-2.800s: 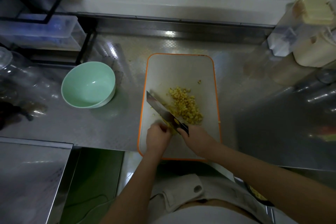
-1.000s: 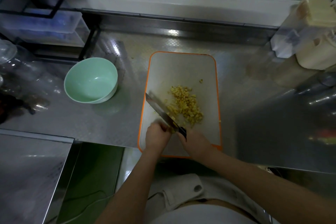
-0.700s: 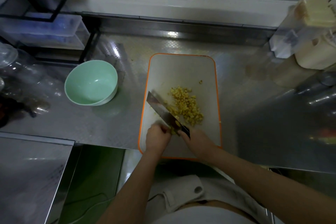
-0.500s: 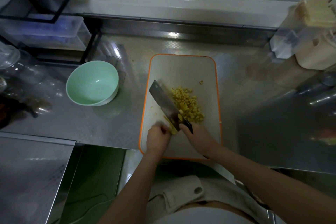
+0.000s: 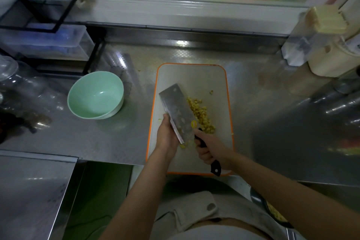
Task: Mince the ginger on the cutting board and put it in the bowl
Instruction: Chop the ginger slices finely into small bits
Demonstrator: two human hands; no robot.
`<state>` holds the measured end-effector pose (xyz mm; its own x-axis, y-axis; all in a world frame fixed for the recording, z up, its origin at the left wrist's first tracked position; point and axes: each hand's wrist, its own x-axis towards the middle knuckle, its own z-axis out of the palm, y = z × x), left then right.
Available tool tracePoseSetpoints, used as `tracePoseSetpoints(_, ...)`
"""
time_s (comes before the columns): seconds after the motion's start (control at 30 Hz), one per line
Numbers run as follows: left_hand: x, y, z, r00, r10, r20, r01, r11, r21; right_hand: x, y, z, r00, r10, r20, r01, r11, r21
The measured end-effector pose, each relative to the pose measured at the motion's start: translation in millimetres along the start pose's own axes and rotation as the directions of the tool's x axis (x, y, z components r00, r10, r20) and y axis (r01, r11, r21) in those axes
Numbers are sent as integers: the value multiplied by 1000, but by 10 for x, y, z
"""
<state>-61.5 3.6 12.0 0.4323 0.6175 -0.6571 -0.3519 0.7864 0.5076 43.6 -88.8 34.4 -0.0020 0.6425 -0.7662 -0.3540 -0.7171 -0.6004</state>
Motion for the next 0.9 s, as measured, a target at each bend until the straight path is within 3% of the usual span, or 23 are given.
tracePoseSetpoints(0.23, 2, -22, -11, 996, -85, 16, 87, 993, -82, -15, 33, -37, 998, 59, 24, -60, 997, 42)
tracePoseSetpoints(0.43, 12, -20, 6, 994, -91, 60, 95, 993, -72, -14, -3, -98, 1000, 15, 17, -15, 999, 29)
tracePoseSetpoints(0.63, 77, -46, -3, 991, -109, 75, 106, 993, 42, 12, -55, -165, 1000, 2, 1, -2, 998, 67)
tracePoseSetpoints(0.9, 218, 4, -78, 1000, 17, 12, -20, 964, 264, 29, -127, -256, 992, -83, -92, 88, 995, 52)
